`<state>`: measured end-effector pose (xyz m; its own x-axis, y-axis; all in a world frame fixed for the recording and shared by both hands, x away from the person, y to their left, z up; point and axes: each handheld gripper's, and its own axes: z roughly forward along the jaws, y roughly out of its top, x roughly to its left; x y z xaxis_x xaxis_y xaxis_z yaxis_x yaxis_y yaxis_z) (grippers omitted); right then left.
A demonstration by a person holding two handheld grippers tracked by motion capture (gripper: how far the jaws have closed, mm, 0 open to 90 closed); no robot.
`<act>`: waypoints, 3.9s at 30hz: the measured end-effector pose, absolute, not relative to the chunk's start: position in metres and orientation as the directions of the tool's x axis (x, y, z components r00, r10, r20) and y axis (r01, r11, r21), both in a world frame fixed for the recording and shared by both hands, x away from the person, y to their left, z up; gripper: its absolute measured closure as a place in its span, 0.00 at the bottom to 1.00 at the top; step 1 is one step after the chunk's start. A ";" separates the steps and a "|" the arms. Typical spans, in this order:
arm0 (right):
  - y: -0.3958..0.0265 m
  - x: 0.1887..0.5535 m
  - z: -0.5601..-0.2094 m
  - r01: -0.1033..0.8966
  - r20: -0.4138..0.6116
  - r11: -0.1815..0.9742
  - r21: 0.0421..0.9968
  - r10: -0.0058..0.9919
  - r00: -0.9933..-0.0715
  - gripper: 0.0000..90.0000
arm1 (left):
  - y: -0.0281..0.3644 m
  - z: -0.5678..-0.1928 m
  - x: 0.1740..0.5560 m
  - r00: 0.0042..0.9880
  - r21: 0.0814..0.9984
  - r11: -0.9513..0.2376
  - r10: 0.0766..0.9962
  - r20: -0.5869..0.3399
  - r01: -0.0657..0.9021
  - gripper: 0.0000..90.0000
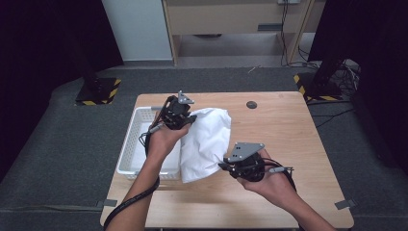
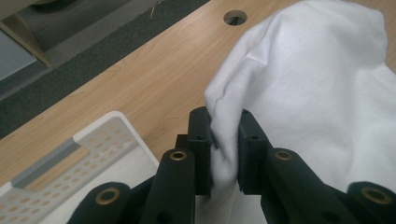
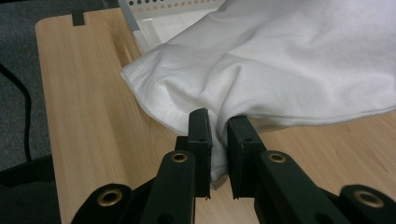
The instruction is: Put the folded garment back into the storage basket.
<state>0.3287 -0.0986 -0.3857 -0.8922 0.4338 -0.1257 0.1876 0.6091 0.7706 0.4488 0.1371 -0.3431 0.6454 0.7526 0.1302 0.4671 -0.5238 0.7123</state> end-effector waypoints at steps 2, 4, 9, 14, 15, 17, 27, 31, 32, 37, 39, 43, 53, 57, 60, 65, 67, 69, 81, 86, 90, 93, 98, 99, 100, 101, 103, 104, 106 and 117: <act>-0.096 0.330 -0.384 0.186 -0.127 0.609 0.771 0.432 -0.893 0.90 | 0.139 -0.341 0.449 0.644 0.712 -0.526 0.753 0.136 0.465 0.88; -0.092 0.331 -0.382 0.179 -0.132 0.613 0.770 0.427 -0.895 0.90 | 0.141 -0.340 0.448 0.641 0.714 -0.525 0.755 0.139 0.463 0.88; -0.083 0.331 -0.378 0.166 -0.143 0.623 0.764 0.415 -0.899 0.90 | 0.149 -0.339 0.445 0.633 0.717 -0.518 0.762 0.140 0.465 0.88; -0.075 0.329 -0.379 0.160 -0.143 0.628 0.762 0.404 -0.904 0.90 | 0.158 -0.339 0.441 0.625 0.718 -0.515 0.767 0.142 0.468 0.88; -0.073 0.328 -0.379 0.157 -0.146 0.630 0.760 0.401 -0.904 0.90 | 0.159 -0.339 0.440 0.623 0.720 -0.512 0.769 0.142 0.469 0.88; -0.070 0.328 -0.378 0.153 -0.147 0.634 0.758 0.396 -0.907 0.90 | 0.164 -0.338 0.439 0.620 0.722 -0.510 0.772 0.143 0.468 0.88; -0.054 0.331 -0.375 0.137 -0.149 0.639 0.757 0.373 -0.916 0.90 | 0.180 -0.333 0.437 0.602 0.720 -0.507 0.783 0.156 0.473 0.88; -0.049 0.332 -0.374 0.133 -0.150 0.640 0.757 0.368 -0.918 0.90 | 0.184 -0.333 0.437 0.599 0.722 -0.505 0.786 0.157 0.473 0.88; -0.048 0.332 -0.373 0.133 -0.149 0.640 0.757 0.368 -0.918 0.90 | 0.185 -0.332 0.437 0.598 0.720 -0.506 0.786 0.159 0.474 0.88; -0.043 0.335 -0.373 0.129 -0.152 0.643 0.755 0.362 -0.920 0.90 | 0.191 -0.331 0.437 0.596 0.728 -0.499 0.788 0.155 0.470 0.88; -0.041 0.336 -0.373 0.129 -0.149 0.641 0.756 0.362 -0.920 0.90 | 0.193 -0.332 0.438 0.596 0.726 -0.501 0.788 0.157 0.472 0.88; -0.036 0.337 -0.374 0.129 -0.146 0.640 0.758 0.359 -0.922 0.90 | 0.199 -0.331 0.440 0.590 0.729 -0.492 0.793 0.150 0.476 0.88; -0.026 0.347 -0.373 0.142 -0.134 0.631 0.763 0.369 -0.920 0.90 | 0.211 -0.334 0.450 0.580 0.717 -0.493 0.800 0.151 0.493 0.88; -0.025 0.350 -0.373 0.148 -0.131 0.630 0.762 0.375 -0.918 0.90 | 0.214 -0.333 0.453 0.580 0.714 -0.497 0.800 0.156 0.494 0.88; -0.025 0.353 -0.373 0.149 -0.134 0.630 0.762 0.378 -0.916 0.90 | 0.213 -0.332 0.455 0.583 0.715 -0.502 0.796 0.162 0.487 0.88; -0.025 0.357 -0.373 0.155 -0.132 0.628 0.763 0.386 -0.913 0.90 | 0.211 -0.329 0.458 0.590 0.714 -0.514 0.788 0.174 0.476 0.88; -0.026 0.358 -0.373 0.160 -0.130 0.625 0.764 0.392 -0.911 0.90 | 0.210 -0.329 0.460 0.592 0.713 -0.516 0.787 0.177 0.474 0.88; -0.025 0.359 -0.374 0.160 -0.132 0.626 0.764 0.393 -0.910 0.90 | 0.210 -0.328 0.461 0.591 0.714 -0.518 0.786 0.179 0.472 0.88; -0.016 0.364 -0.366 0.145 -0.148 0.633 0.760 0.387 -0.910 0.90 | 0.212 -0.318 0.456 0.579 0.711 -0.534 0.786 0.218 0.457 0.88; -0.008 0.363 -0.367 0.140 -0.148 0.637 0.758 0.376 -0.915 0.90 | 0.222 -0.318 0.452 0.568 0.712 -0.530 0.792 0.223 0.461 0.88; -0.002 0.361 -0.369 0.134 -0.147 0.643 0.754 0.364 -0.920 0.90 | 0.228 -0.319 0.448 0.559 0.712 -0.525 0.799 0.222 0.467 0.88; 0.001 0.361 -0.369 0.128 -0.149 0.645 0.754 0.358 -0.922 0.90 | 0.233 -0.319 0.446 0.548 0.716 -0.515 0.807 0.219 0.472 0.88; 0.006 0.362 -0.370 0.125 -0.146 0.645 0.754 0.349 -0.926 0.90 | 0.236 -0.319 0.445 0.545 0.710 -0.521 0.807 0.228 0.474 0.88; 0.007 0.362 -0.371 0.125 -0.145 0.644 0.755 0.349 -0.926 0.90 | 0.237 -0.319 0.445 0.543 0.711 -0.518 0.809 0.226 0.475 0.88; 0.007 0.363 -0.372 0.124 -0.144 0.645 0.754 0.346 -0.927 0.90 | 0.237 -0.319 0.445 0.543 0.710 -0.519 0.808 0.227 0.476 0.88; 0.008 0.363 -0.372 0.127 -0.140 0.644 0.754 0.347 -0.927 0.90 | 0.238 -0.320 0.446 0.542 0.708 -0.519 0.809 0.227 0.478 0.88; 0.010 0.364 -0.374 0.129 -0.137 0.642 0.756 0.348 -0.928 0.90 | 0.239 -0.321 0.447 0.541 0.707 -0.518 0.810 0.225 0.482 0.88; 0.010 0.365 -0.375 0.130 -0.135 0.641 0.757 0.347 -0.928 0.90 | 0.239 -0.322 0.449 0.541 0.704 -0.518 0.811 0.224 0.485 0.88; 0.011 0.365 -0.375 0.129 -0.136 0.641 0.756 0.346 -0.928 0.90 | 0.240 -0.323 0.450 0.541 0.703 -0.518 0.811 0.223 0.487 0.88; 0.017 0.374 -0.379 0.150 -0.122 0.633 0.759 0.366 -0.923 0.90 | 0.244 -0.329 0.468 0.556 0.693 -0.529 0.802 0.219 0.490 0.88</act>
